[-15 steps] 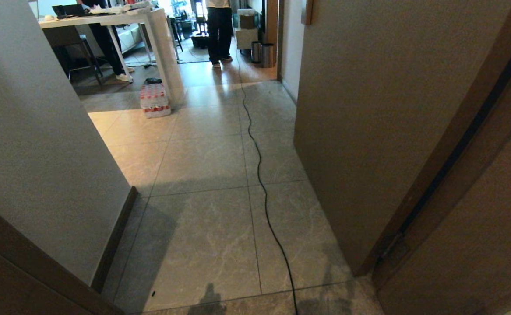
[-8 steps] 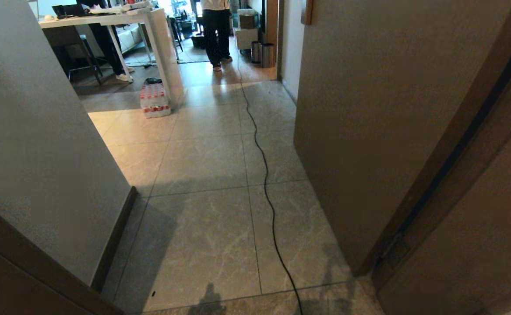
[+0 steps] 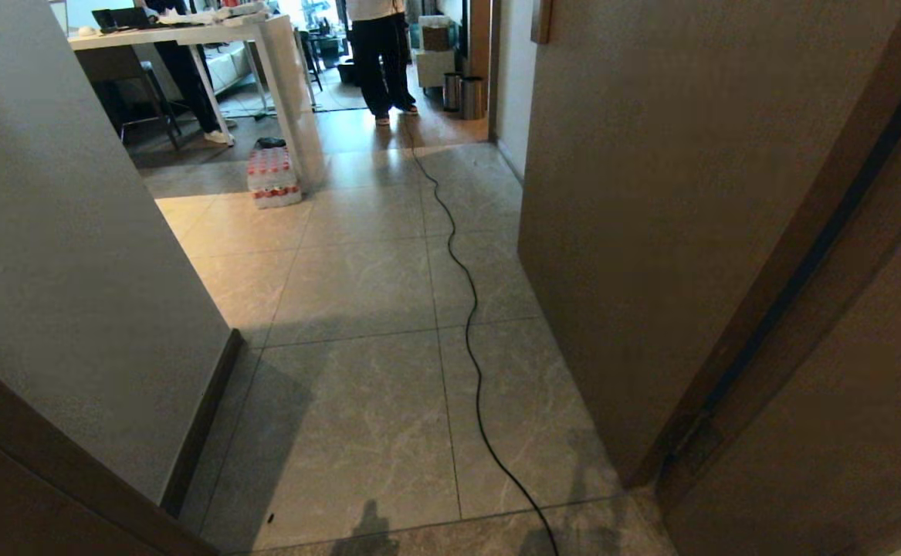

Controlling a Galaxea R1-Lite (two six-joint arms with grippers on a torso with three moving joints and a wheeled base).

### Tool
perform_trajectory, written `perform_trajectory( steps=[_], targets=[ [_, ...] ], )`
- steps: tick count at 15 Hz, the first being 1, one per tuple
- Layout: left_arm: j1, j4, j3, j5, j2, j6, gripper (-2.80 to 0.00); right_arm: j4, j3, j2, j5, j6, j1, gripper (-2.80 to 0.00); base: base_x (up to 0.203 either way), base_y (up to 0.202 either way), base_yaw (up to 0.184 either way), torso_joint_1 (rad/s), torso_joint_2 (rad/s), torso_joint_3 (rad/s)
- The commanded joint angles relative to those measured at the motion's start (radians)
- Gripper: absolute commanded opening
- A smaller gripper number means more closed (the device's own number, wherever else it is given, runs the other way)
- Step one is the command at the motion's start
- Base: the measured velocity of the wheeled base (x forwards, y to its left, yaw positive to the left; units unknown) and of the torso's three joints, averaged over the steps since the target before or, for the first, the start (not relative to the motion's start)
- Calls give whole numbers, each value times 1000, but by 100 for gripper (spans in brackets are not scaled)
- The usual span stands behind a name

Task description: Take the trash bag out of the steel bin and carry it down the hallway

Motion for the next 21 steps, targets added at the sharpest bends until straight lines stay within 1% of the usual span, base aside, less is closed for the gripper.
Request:
perform_trajectory(
  steps=[1,21],
  targets=[
    [0,0,11,0,0,0,-280,0,0,1,0,0,0,-280,0,0,0,0,0,0],
    [0,0,11,0,0,0,-280,0,0,1,0,0,0,-280,0,0,0,0,0,0]
  ],
)
